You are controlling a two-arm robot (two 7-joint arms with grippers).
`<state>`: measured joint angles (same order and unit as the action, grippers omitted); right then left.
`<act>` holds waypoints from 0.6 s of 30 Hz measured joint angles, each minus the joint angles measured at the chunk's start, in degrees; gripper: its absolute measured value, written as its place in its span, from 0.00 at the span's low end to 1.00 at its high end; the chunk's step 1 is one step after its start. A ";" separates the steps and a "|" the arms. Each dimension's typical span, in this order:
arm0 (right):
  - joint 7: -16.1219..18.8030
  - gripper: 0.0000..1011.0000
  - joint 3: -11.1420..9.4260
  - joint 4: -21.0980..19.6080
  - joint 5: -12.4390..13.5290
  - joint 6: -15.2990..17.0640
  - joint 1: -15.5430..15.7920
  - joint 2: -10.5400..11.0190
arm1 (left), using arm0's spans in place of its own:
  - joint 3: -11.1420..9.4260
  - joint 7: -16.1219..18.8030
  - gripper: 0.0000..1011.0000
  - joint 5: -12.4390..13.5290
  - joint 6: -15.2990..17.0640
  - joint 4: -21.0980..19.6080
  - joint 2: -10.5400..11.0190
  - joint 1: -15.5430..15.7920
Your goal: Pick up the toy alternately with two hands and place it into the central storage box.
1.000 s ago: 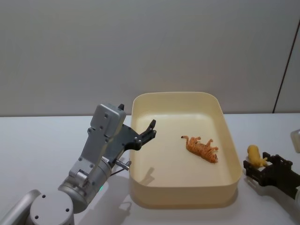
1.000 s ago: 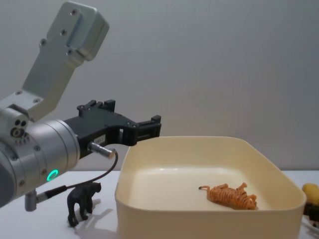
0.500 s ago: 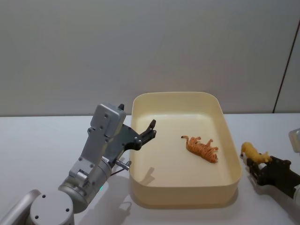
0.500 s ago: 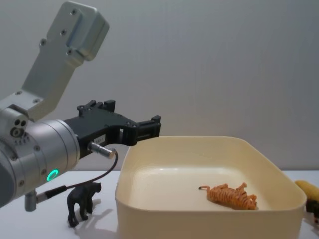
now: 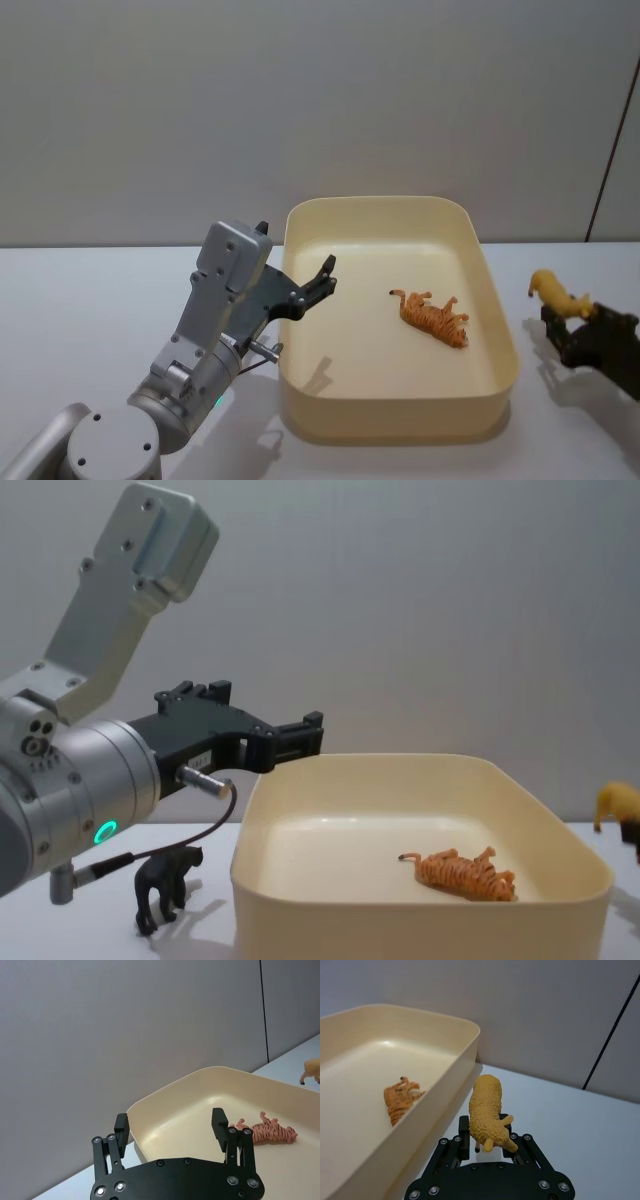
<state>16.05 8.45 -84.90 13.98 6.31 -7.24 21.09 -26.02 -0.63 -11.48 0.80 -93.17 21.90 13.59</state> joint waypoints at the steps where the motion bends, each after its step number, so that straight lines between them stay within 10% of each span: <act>1: -0.11 0.32 -0.07 -0.16 0.06 -0.27 -0.09 0.01 | 0.00 0.00 0.99 0.00 0.00 0.00 0.00 0.00; 18: 4.45 0.32 -0.33 -2.91 3.08 -0.06 -5.19 -0.79 | 0.00 0.00 0.99 0.00 0.00 0.00 0.00 0.00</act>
<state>20.51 8.12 -87.81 17.06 6.25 -12.44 20.30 -26.02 -0.63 -11.48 0.80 -93.17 21.89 13.59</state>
